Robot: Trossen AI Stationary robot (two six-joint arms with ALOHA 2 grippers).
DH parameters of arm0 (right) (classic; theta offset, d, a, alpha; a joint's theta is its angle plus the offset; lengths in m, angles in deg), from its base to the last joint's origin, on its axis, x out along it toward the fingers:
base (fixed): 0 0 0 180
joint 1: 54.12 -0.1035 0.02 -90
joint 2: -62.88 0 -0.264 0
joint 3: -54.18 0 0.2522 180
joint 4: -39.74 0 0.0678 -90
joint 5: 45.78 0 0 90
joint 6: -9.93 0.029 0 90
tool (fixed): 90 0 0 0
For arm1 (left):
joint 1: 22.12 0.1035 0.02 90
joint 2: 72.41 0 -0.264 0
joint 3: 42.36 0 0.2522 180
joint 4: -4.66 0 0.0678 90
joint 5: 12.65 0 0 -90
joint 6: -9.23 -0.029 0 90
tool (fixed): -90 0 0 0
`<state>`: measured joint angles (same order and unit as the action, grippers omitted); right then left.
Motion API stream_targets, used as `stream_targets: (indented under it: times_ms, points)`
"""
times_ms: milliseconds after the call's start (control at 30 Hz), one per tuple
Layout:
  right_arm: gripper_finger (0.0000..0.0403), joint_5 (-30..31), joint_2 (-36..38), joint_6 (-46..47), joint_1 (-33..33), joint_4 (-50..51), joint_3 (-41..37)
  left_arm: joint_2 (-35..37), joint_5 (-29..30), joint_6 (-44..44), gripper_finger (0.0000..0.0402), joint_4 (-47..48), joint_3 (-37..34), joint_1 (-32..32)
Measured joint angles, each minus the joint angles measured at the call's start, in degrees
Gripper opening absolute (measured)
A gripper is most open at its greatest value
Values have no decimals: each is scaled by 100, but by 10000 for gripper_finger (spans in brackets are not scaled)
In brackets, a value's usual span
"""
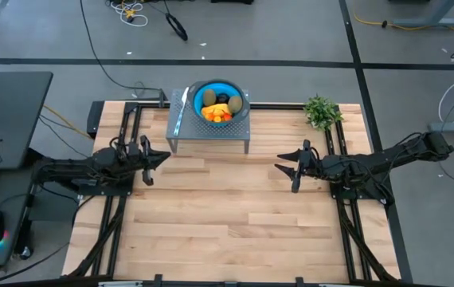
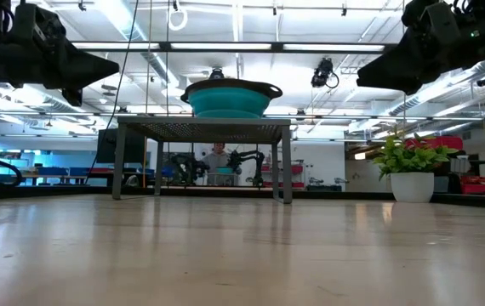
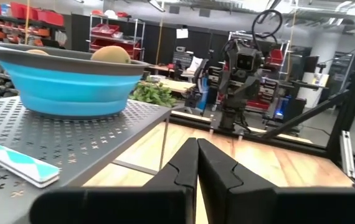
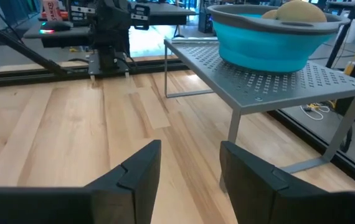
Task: Pick & Place Fruit
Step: Return to Home Position
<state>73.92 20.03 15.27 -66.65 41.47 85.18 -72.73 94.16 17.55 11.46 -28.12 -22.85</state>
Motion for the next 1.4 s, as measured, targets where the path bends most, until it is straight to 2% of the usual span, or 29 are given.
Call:
stream_targets:
  times_ms: [200,300,500,667,800,1100,1200,1400]
  points:
    - [173,-149,0,-2,-2,-17,0,-2,52,-1,6,2,-1,-220]
    - [173,-149,0,-22,-2,-17,0,-2,250,-144,16,12,-3,-254]
    - [173,-152,0,-54,-2,-17,0,-3,207,-443,38,24,-5,-252]
    - [167,-459,0,-153,0,-17,0,-4,207,-876,39,-105,-5,-252]
    - [140,-566,0,-172,0,1,0,-4,204,-909,35,-105,-5,-252]
    - [28,-643,240,-242,0,352,0,-4,207,-922,32,-105,-8,-252]
    - [13,-881,485,-325,0,527,0,-4,232,-1061,32,-105,-8,-252]
    - [10,-890,1161,-366,-81,1141,0,-4,302,-1557,32,-105,-10,-250]
